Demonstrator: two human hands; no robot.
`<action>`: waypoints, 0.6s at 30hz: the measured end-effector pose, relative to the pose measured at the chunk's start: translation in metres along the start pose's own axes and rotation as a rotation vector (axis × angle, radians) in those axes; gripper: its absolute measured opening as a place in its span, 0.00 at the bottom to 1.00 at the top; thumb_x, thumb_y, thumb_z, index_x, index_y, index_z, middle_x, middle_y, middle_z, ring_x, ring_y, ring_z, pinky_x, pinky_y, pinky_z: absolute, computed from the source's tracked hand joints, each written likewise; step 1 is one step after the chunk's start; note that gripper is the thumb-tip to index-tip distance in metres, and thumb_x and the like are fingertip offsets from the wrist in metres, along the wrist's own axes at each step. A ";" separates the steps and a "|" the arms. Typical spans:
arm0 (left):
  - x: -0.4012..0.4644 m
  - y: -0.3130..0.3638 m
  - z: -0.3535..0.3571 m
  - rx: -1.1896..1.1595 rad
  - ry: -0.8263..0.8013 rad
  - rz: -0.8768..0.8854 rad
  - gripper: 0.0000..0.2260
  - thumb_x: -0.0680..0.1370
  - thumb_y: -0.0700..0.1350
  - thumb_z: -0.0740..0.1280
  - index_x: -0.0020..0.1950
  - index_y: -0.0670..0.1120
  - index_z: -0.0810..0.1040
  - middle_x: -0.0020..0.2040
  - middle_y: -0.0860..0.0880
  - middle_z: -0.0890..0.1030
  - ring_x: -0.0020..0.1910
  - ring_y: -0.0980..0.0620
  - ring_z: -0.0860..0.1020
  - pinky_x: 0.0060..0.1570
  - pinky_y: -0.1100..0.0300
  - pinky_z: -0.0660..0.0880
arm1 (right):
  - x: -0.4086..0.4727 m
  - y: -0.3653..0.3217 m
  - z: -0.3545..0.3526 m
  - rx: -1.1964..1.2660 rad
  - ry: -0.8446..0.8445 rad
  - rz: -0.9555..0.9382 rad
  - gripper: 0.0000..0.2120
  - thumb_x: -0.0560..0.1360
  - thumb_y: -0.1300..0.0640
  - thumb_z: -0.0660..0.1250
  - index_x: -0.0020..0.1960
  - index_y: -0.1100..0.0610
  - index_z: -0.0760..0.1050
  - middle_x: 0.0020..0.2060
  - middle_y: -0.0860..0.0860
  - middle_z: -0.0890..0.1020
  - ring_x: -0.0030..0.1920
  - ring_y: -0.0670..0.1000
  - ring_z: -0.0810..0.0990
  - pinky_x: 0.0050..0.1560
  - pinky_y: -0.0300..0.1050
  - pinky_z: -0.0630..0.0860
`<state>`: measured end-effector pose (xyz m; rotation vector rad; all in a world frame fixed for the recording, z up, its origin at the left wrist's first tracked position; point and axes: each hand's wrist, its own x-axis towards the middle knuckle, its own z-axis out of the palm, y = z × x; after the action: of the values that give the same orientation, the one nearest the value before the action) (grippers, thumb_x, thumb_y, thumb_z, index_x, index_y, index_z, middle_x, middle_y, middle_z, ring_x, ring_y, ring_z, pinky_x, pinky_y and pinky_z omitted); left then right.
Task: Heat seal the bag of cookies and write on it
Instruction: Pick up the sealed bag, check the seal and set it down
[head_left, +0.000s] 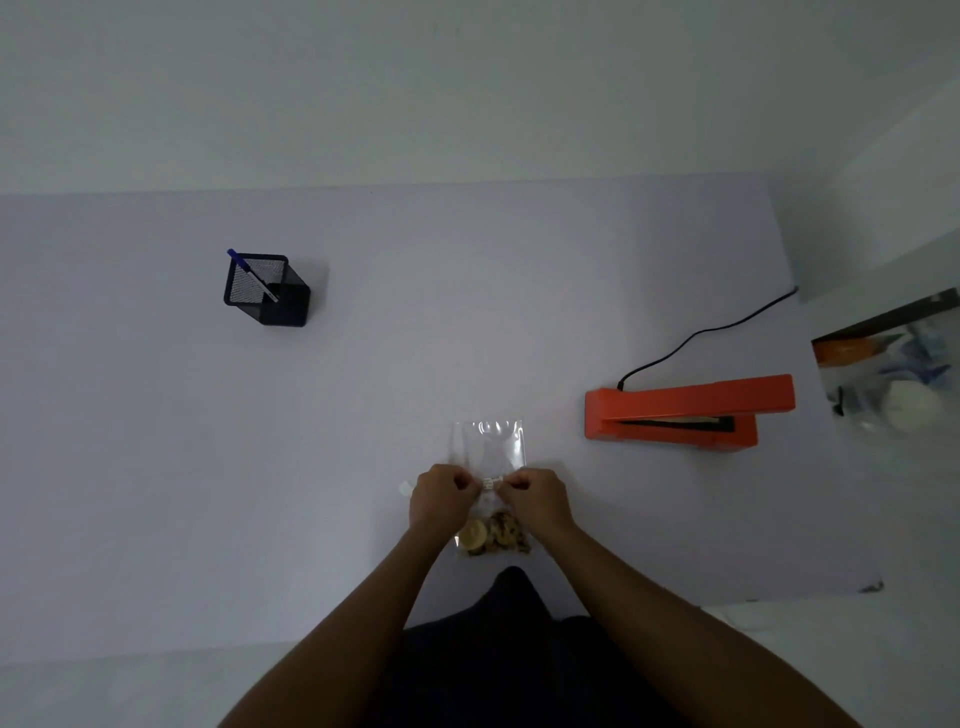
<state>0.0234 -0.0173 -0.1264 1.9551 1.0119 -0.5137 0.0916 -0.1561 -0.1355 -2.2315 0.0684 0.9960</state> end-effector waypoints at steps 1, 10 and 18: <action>0.001 0.000 0.000 0.004 -0.002 -0.003 0.07 0.73 0.47 0.71 0.36 0.47 0.84 0.33 0.53 0.83 0.33 0.58 0.80 0.32 0.64 0.74 | 0.000 -0.001 0.000 -0.014 0.006 0.002 0.07 0.71 0.53 0.75 0.43 0.57 0.86 0.40 0.52 0.87 0.44 0.50 0.84 0.47 0.43 0.78; 0.006 0.004 0.000 0.042 -0.015 -0.019 0.09 0.73 0.44 0.71 0.33 0.45 0.82 0.31 0.50 0.82 0.28 0.56 0.78 0.28 0.64 0.72 | 0.001 -0.004 0.001 -0.089 0.017 0.018 0.12 0.71 0.53 0.73 0.32 0.58 0.79 0.31 0.52 0.82 0.38 0.51 0.82 0.41 0.45 0.77; 0.004 0.008 0.002 0.080 0.006 0.002 0.09 0.73 0.42 0.69 0.32 0.44 0.80 0.28 0.50 0.80 0.26 0.55 0.76 0.25 0.64 0.70 | 0.001 -0.011 -0.001 -0.118 -0.010 0.052 0.11 0.70 0.57 0.72 0.30 0.56 0.76 0.29 0.51 0.80 0.34 0.50 0.80 0.37 0.43 0.75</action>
<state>0.0323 -0.0197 -0.1260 2.0288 1.0074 -0.5552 0.0962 -0.1479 -0.1296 -2.3424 0.0650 1.0633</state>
